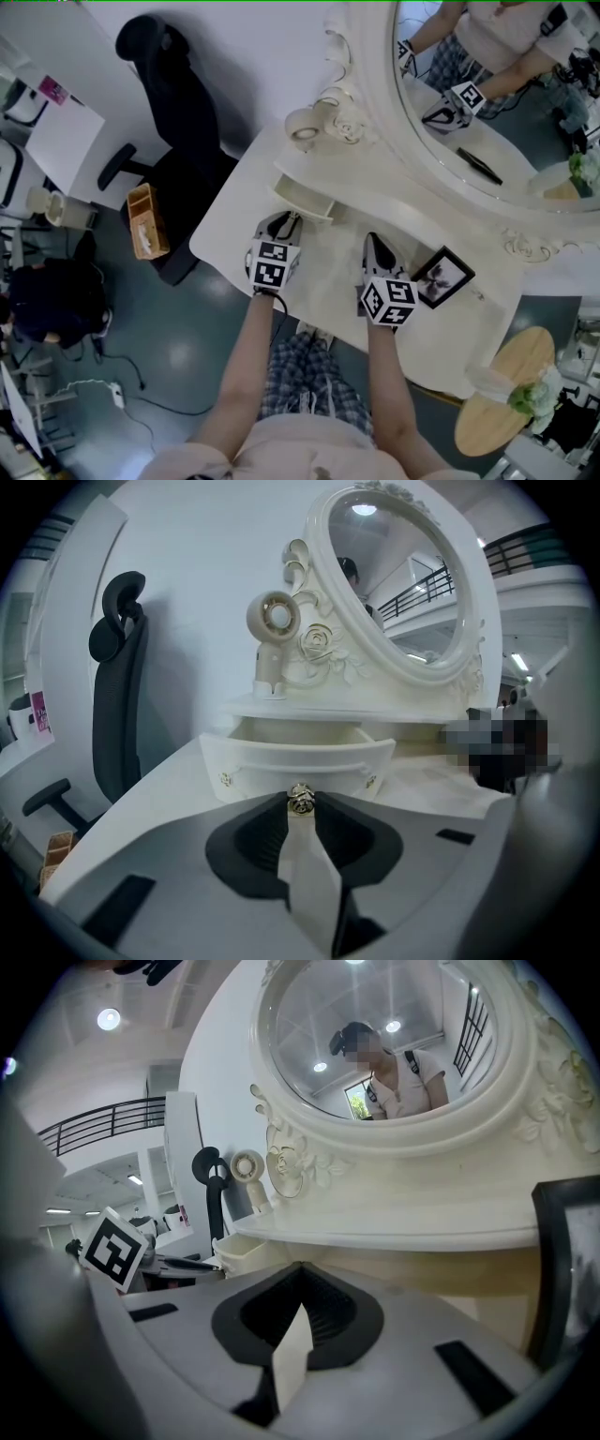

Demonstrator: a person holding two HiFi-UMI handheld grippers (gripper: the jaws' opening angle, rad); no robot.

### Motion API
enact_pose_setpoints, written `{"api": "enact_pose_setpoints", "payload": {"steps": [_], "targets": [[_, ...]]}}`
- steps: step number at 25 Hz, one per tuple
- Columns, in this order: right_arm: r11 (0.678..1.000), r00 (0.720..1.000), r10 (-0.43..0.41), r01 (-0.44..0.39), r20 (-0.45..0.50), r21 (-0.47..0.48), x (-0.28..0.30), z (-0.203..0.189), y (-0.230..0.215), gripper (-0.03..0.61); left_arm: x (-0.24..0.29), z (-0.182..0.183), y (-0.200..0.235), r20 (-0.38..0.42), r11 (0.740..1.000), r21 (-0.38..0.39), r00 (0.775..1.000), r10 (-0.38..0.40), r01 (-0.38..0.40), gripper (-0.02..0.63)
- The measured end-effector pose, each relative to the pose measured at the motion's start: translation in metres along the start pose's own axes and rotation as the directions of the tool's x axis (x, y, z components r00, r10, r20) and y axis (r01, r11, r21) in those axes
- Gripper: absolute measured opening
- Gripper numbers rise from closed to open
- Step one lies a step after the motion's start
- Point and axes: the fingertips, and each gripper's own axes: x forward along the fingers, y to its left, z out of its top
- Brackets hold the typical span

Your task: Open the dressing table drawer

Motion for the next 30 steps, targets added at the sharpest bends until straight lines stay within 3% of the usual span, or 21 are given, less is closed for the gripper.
{"api": "enact_pose_setpoints", "payload": {"steps": [16, 18, 20, 21, 30], "targets": [[1.000, 1.000, 0.011, -0.011, 0.004, -0.011, -0.015, -0.003, 0.015, 0.015, -0.025, -0.014, 0.003, 0.043, 0.999, -0.039, 0.999, -0.010, 0.011, 0.110], [1.000, 1.000, 0.008, -0.008, 0.006, -0.010, -0.018, -0.003, 0.014, 0.015, -0.026, -0.013, 0.002, 0.076, 0.997, -0.071, 0.997, -0.021, 0.026, 0.165], [1.000, 1.000, 0.006, -0.006, 0.007, -0.007, -0.020, -0.003, 0.013, 0.015, -0.032, -0.007, 0.003, 0.128, 0.994, -0.104, 0.992, -0.013, 0.027, 0.306], [1.000, 1.000, 0.004, -0.004, 0.008, -0.005, -0.021, -0.003, 0.012, 0.015, -0.035, -0.005, 0.003, 0.147, 0.993, -0.112, 0.989, -0.009, 0.026, 0.325], [1.000, 1.000, -0.005, 0.005, 0.019, 0.007, -0.031, 0.003, 0.009, 0.015, -0.055, 0.011, -0.002, 0.181, 0.995, -0.095, 0.984, -0.006, 0.024, 0.347]]}}
